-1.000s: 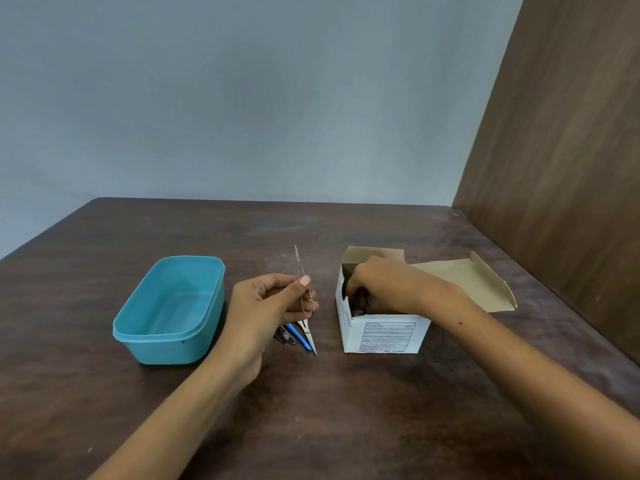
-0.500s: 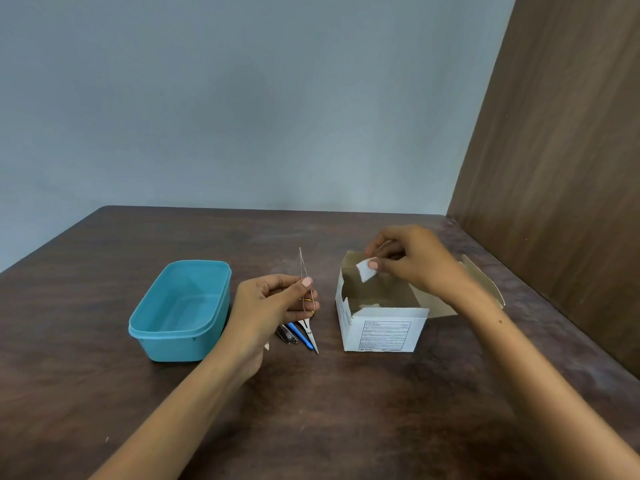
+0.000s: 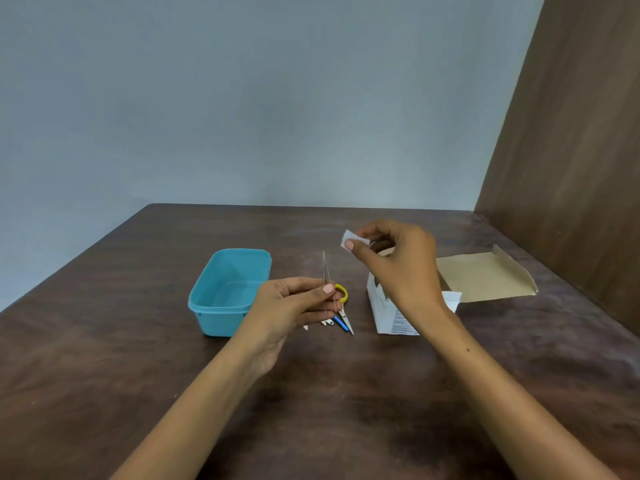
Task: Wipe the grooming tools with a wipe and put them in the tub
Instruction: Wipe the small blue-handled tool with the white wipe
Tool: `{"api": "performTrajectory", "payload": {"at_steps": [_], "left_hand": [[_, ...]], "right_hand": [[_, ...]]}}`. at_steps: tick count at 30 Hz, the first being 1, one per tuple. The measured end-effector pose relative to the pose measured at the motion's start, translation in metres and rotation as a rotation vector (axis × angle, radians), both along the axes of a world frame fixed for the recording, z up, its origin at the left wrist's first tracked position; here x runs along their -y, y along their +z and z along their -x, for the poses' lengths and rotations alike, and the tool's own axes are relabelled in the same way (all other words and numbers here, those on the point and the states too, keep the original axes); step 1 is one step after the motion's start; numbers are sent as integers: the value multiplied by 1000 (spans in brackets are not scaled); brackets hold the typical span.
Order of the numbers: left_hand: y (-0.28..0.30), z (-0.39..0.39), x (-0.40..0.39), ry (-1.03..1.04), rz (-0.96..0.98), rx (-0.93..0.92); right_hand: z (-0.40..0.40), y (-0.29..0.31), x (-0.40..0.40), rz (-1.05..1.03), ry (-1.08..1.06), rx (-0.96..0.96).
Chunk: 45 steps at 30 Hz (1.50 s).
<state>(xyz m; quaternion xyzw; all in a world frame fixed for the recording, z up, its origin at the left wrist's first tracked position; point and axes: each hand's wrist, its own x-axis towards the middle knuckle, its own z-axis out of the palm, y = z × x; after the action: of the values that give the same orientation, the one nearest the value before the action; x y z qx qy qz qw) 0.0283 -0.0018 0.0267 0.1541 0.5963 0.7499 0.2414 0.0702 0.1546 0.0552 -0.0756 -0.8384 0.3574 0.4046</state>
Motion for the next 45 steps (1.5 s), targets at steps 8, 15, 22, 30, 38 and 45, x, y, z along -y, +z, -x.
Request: {"api": "performTrajectory", "payload": {"at_steps": [8, 15, 22, 30, 38, 45], "left_hand": [[-6, 1, 8, -68, -56, 89], [-7, 3, 11, -32, -41, 107], [-6, 0, 11, -59, -27, 67], [-9, -4, 9, 11, -5, -45], [-9, -3, 9, 18, -27, -31], [-11, -1, 10, 11, -61, -9]], "right_hand": [[5, -29, 19, -353, -160, -159], [1, -40, 11, -370, 66, -143], [-5, -37, 10, -408, 125, -130], [-9, -39, 13, -482, 185, 14], [-18, -40, 19, -408, 171, -22], [-11, -38, 23, -401, 145, -37]]}}
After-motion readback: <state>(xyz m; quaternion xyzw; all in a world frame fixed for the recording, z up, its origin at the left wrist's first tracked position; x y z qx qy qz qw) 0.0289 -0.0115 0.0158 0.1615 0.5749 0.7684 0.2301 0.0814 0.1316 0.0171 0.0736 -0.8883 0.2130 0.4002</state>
